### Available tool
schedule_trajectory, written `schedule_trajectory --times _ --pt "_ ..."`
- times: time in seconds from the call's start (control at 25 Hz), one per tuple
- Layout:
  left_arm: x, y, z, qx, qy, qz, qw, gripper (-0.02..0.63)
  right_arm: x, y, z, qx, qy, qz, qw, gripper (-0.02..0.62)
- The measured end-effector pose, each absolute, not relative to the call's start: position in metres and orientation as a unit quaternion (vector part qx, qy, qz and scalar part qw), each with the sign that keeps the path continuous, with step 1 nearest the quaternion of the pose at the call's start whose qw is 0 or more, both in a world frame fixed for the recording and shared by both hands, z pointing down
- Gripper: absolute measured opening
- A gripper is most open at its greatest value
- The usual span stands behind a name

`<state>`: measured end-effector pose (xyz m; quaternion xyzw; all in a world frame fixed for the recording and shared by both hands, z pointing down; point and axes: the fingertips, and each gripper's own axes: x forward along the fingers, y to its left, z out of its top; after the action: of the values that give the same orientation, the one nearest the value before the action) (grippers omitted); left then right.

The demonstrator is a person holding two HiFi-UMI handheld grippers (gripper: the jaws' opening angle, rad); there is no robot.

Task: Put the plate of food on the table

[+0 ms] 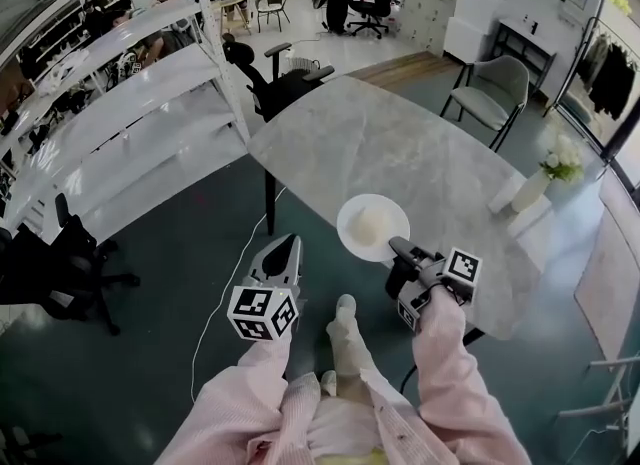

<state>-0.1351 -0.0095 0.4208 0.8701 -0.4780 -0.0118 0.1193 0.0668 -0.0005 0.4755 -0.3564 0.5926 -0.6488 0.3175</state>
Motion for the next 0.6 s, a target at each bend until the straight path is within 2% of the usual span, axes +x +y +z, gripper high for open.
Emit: schedule_trajectory --times 0.6 --pt "-0.109 -0.184 0.435 0.865 -0.481 0.001 0.142 -0.009 0.090 -0.175 0.491 -0.360 0.599 -0.647 0.305 0.028"
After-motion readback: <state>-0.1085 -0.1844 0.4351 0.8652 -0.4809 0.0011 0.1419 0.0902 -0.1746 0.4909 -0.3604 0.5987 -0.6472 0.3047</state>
